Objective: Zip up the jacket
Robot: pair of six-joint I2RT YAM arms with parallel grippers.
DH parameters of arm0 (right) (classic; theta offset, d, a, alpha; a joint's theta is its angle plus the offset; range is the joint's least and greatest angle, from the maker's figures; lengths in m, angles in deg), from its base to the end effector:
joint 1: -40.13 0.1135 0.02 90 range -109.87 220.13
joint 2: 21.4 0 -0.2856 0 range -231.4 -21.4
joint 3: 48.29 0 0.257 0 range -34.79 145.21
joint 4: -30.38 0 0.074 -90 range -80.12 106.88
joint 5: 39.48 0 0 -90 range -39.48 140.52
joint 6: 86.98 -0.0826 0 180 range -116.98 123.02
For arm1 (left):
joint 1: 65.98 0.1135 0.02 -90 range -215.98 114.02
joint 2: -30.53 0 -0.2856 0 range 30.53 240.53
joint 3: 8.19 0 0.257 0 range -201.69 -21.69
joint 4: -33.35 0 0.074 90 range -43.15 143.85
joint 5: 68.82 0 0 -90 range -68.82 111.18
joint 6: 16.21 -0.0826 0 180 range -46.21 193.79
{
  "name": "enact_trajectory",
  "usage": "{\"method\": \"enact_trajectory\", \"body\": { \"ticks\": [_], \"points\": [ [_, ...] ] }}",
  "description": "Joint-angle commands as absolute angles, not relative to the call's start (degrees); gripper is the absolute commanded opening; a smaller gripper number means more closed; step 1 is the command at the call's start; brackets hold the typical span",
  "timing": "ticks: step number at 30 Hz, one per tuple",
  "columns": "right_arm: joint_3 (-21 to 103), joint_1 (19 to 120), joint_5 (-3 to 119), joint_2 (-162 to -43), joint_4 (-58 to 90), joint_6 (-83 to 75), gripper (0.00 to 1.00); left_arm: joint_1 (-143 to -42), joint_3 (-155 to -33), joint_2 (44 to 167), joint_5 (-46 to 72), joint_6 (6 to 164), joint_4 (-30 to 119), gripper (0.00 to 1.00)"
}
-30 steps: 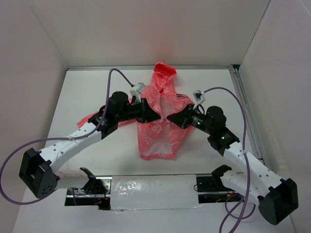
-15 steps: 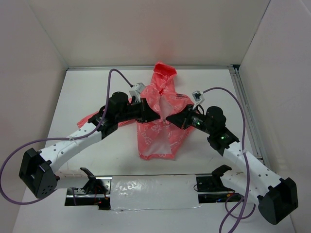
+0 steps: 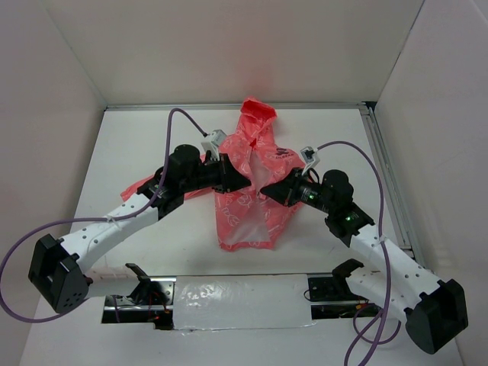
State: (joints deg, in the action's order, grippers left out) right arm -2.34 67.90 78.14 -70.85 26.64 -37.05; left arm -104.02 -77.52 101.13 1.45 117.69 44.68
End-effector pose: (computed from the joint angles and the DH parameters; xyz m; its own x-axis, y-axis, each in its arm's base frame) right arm 0.1917 0.1442 0.2963 -0.6130 0.3218 -0.7215 -0.5556 0.4738 0.6833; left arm 0.2429 -0.2254 0.3441 -0.7059 -0.2764 -0.6521 0.4858 0.4811 -0.7298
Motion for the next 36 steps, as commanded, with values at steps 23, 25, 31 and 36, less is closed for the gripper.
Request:
{"method": "enact_trajectory", "body": {
  "ticks": [23, 25, 31, 36],
  "points": [
    [-1.7, 68.3, 77.7, -69.8, 34.8, -41.2, 0.0, -105.3, -76.4, 99.3, -1.3, 118.1, 38.7, 0.0],
    [-2.0, 68.1, 77.7, -69.6, 35.2, -41.8, 0.0, -105.3, -76.4, 99.2, -0.7, 118.1, 38.9, 0.0],
    [-1.8, 67.8, 78.1, -68.7, 33.8, -41.5, 0.0, -105.3, -76.4, 98.7, 0.0, 118.1, 38.9, 0.0],
    [-1.7, 67.6, 79.0, -68.9, 31.6, -40.4, 0.0, -105.3, -76.7, 98.2, 1.4, 117.9, 38.9, 0.0]
  ]
}}
